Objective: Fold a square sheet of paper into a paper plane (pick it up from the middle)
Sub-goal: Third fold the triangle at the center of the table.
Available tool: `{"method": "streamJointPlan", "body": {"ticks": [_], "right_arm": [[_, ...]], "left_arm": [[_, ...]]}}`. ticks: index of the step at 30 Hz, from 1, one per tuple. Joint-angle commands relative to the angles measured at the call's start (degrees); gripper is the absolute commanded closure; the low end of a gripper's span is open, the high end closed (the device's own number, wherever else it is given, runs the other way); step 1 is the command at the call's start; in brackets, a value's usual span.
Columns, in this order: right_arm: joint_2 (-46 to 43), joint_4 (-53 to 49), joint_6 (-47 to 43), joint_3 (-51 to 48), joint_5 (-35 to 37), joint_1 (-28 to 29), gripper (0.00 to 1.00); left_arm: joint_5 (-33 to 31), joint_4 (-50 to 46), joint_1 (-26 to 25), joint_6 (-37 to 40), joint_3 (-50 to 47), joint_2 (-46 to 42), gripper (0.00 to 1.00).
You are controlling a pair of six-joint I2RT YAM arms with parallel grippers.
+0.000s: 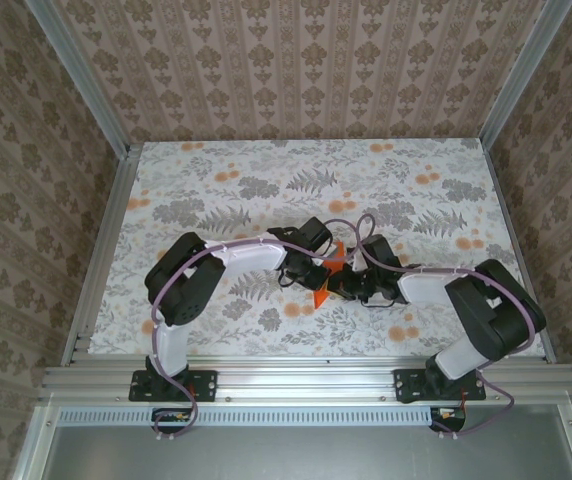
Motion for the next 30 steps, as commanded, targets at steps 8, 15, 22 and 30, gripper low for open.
{"method": "streamJointPlan", "body": {"ticks": [8,15,22,30], "right_arm": [[6.98,6.98,2.93,-1.93,3.05,1.40,0.92],[-1.37,3.23,2.60,-2.93,3.90,1.41,0.91],[-4.79,4.21,4.27,-4.95,4.52,2.44,0.91],[-0.64,12.44,7.53,-5.51,4.61,4.64,0.91]], "left_arm": [[-6.49,-5.61,1.20,-1.21,-3.25,2.17,1.00],[-7.27,-5.38,1.49,-1.95,-3.78,1.94,1.00],[-6.30,-4.13,2.01,-2.58,-4.64,1.76,1.00],[-5.17,-3.56,2.26,-2.63,-5.02,1.80,1.00]]}}
